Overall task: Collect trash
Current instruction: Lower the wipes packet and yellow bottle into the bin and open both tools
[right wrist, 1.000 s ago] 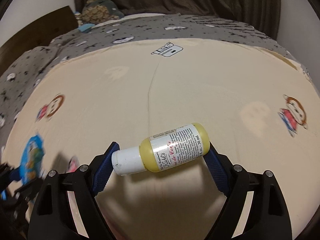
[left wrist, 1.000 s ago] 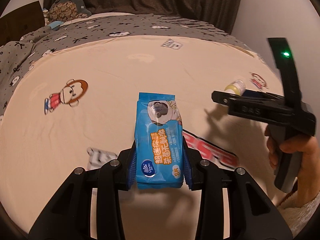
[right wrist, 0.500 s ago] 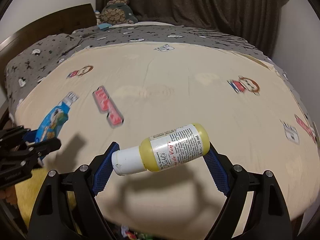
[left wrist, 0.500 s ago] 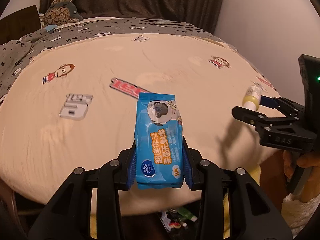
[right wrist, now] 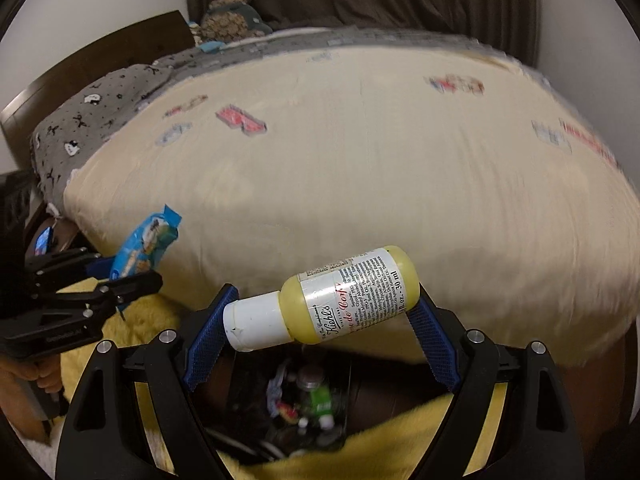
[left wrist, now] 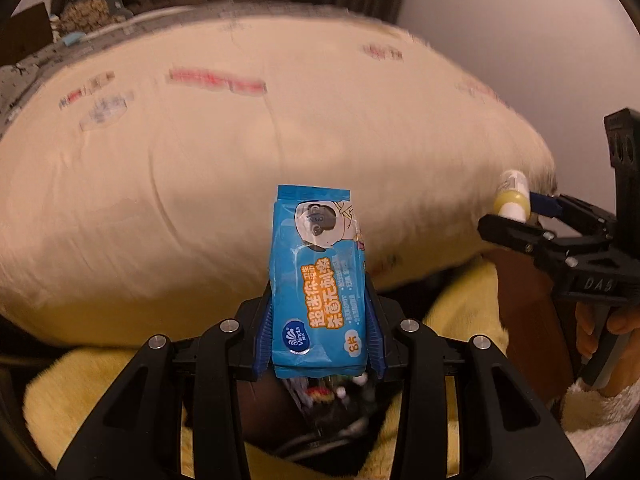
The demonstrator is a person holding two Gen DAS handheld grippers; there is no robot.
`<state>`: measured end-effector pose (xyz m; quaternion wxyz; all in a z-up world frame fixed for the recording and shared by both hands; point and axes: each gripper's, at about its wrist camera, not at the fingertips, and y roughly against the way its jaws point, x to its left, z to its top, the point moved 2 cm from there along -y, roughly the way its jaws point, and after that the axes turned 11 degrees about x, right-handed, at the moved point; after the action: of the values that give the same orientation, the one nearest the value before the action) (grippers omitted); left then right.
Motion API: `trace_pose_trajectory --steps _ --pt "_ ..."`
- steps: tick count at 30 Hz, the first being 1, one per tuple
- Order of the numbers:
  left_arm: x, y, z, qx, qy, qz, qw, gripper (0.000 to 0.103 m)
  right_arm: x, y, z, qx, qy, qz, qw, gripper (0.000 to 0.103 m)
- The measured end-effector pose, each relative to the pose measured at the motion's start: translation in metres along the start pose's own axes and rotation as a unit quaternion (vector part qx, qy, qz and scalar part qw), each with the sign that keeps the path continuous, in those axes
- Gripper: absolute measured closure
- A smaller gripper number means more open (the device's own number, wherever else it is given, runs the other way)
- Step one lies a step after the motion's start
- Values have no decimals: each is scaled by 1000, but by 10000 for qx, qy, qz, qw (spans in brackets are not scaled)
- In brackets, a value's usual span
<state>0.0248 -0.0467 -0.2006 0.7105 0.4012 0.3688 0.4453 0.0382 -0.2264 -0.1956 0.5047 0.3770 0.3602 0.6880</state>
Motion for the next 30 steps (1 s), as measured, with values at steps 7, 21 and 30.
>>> trace_pose_trajectory --steps 7,21,30 --pt "-2 -48 -29 747 -18 -117 9971 67 -1 -49 -38 737 -308 74 9968 18" --pt "3 -130 -61 1989 174 -392 9791 67 -4 -112 -65 1659 -767 433 9822 18" --pt "3 -127 -62 1938 180 -371 9802 50 -3 -120 -59 1654 -860 520 9811 13"
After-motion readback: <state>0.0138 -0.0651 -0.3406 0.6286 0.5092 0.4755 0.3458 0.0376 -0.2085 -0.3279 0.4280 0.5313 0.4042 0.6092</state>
